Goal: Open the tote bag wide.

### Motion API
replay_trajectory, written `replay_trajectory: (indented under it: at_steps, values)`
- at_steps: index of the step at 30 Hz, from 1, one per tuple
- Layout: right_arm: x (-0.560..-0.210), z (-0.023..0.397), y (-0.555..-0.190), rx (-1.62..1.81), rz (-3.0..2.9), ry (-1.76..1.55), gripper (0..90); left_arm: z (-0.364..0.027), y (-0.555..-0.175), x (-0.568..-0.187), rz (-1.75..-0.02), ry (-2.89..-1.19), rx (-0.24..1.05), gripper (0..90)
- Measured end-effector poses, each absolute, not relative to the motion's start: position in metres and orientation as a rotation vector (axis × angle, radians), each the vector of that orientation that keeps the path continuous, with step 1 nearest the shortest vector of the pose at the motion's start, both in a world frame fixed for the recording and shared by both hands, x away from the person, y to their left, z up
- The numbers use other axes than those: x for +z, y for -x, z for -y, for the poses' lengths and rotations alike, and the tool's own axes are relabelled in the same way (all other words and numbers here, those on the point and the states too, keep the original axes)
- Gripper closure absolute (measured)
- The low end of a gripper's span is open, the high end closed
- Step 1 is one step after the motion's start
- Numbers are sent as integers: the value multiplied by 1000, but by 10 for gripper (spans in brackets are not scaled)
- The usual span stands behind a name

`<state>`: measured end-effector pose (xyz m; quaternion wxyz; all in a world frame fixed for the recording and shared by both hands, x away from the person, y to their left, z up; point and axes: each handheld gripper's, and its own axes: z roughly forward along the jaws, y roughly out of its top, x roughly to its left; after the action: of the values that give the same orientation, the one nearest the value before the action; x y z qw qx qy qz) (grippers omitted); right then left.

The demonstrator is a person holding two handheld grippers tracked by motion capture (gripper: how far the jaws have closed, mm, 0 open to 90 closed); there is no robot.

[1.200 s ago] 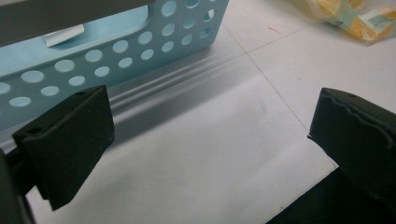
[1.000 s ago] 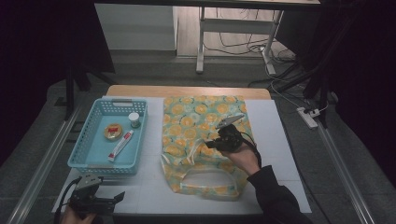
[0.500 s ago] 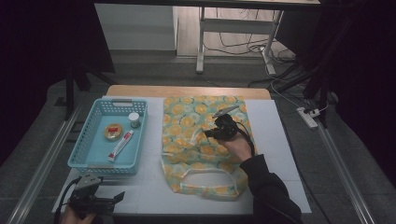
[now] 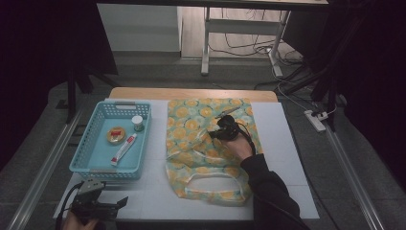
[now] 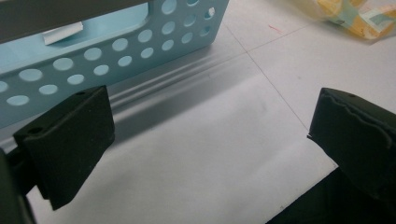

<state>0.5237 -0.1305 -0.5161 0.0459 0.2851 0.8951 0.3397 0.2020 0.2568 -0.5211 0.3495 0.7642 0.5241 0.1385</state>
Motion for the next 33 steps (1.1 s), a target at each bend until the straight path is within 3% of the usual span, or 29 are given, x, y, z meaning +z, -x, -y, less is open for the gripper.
replay_trajectory:
  at_steps: [4,10,18,33]
  values:
    - [-523,133,-526,1061,-2744,-898,848,-257,-202,-521,-1356,-1983,362,3]
    - [-510,132,-519,1071,-2707,-867,613,-256,-202,-521,-1353,-1985,363,3]
    - [-484,137,-508,1093,-2639,-800,370,-256,-202,-521,-1354,-1983,364,3]
    - [-473,159,-467,1077,-2703,-737,139,-256,-202,-521,-1355,-1982,366,3]
